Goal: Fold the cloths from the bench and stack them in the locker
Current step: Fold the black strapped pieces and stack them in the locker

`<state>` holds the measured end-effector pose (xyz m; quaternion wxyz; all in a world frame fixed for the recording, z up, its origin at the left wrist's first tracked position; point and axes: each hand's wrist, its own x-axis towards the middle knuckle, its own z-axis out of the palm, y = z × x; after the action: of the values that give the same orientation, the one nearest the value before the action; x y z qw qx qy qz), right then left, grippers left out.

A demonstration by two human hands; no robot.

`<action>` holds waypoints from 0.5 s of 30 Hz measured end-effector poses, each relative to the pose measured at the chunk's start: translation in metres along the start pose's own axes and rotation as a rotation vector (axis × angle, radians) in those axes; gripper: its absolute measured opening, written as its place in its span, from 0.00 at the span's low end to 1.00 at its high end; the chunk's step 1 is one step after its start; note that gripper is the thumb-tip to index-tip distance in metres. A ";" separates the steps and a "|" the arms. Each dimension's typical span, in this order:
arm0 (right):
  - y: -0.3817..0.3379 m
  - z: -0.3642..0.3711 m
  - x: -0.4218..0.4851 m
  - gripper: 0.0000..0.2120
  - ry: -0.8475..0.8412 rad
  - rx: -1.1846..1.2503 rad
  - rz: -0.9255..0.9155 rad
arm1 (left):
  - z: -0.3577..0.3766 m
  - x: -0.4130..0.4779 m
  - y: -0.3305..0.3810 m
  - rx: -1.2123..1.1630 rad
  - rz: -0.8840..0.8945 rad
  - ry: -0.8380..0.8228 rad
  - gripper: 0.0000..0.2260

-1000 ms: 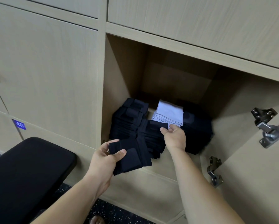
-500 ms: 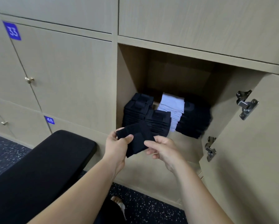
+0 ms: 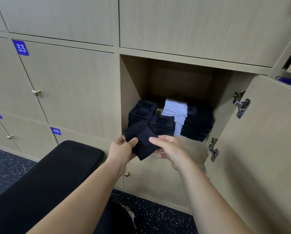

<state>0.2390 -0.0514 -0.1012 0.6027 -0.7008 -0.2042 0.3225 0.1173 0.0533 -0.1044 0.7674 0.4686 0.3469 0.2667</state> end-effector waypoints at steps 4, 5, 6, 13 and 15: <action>0.013 -0.002 0.001 0.07 -0.002 0.039 0.009 | 0.008 0.003 -0.008 -0.048 -0.029 -0.014 0.12; 0.016 -0.004 0.003 0.07 0.022 0.048 0.009 | 0.009 0.004 -0.011 -0.035 -0.024 0.003 0.13; 0.018 -0.007 0.004 0.08 0.042 0.048 0.011 | 0.008 0.006 -0.012 -0.011 0.000 0.030 0.13; 0.024 -0.021 0.041 0.16 0.269 -0.055 -0.080 | 0.012 0.035 -0.017 0.421 0.210 -0.007 0.14; 0.023 -0.023 0.054 0.16 0.317 -0.109 -0.121 | 0.019 0.043 -0.017 0.492 0.242 -0.048 0.16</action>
<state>0.2909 -0.0360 -0.1330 0.6068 -0.7608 -0.1658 0.1596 0.1601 0.0681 -0.1257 0.6012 0.6850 0.3245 0.2530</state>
